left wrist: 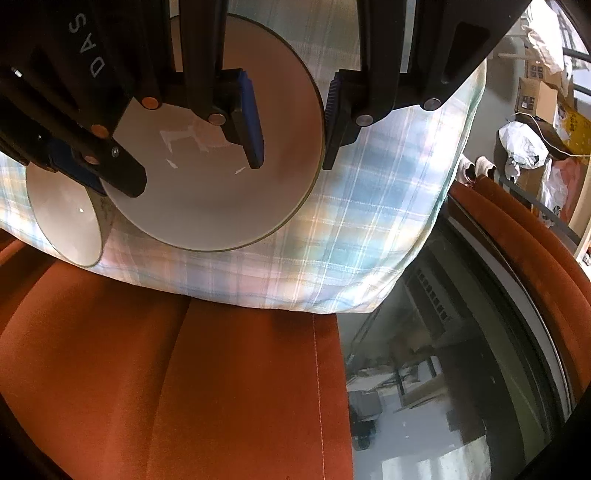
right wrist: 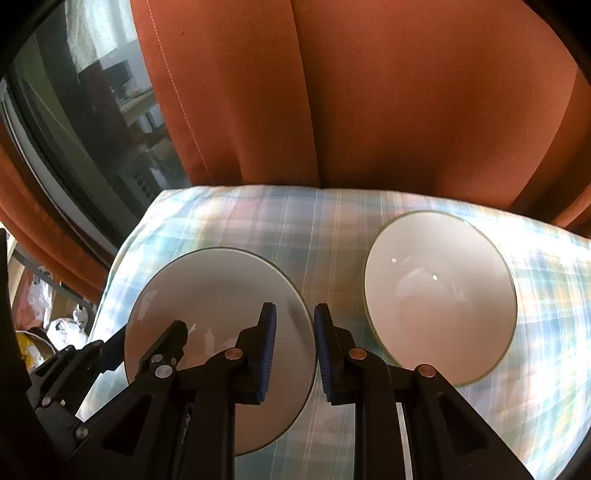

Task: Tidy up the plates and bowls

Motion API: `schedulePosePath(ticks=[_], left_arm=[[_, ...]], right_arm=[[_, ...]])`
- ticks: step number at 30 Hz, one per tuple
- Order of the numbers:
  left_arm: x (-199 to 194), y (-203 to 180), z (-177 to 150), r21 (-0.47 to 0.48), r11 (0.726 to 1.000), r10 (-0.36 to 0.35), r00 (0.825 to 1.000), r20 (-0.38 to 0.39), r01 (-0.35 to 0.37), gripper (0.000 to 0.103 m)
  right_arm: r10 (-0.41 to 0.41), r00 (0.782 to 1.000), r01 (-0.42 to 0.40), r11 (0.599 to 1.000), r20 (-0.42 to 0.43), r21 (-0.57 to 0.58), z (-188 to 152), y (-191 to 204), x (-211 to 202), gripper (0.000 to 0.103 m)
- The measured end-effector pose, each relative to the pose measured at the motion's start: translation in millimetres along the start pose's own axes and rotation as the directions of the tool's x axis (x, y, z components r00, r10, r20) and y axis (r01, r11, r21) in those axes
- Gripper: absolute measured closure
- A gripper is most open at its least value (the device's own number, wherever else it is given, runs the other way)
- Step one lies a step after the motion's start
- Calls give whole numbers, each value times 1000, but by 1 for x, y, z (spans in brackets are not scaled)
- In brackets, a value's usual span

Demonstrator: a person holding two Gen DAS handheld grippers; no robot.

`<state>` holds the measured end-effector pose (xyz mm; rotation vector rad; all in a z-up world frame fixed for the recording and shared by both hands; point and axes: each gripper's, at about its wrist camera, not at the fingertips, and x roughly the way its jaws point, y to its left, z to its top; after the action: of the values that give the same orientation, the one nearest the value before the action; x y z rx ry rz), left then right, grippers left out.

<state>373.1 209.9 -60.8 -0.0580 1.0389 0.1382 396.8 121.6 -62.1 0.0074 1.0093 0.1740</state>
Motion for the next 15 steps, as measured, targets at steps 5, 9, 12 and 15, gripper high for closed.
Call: schedulePosePath(ticks=[5, 9, 12, 15], left_arm=[[-18, 4, -9, -11, 1000, -17, 1000, 6, 17, 73], [-37, 6, -13, -7, 1000, -22, 999, 28, 22, 73], [-56, 9, -16, -7, 1000, -22, 998, 52, 22, 73], [-75, 12, -20, -3, 1000, -22, 998, 66, 22, 73]], right_arm=[[-17, 1000, 17, 1000, 12, -18, -8, 4, -18, 78], [-25, 999, 25, 999, 26, -20, -12, 7, -36, 78], [-24, 999, 25, 1000, 45, -17, -16, 11, -53, 78], [-22, 997, 23, 1000, 68, -15, -20, 14, -73, 78]])
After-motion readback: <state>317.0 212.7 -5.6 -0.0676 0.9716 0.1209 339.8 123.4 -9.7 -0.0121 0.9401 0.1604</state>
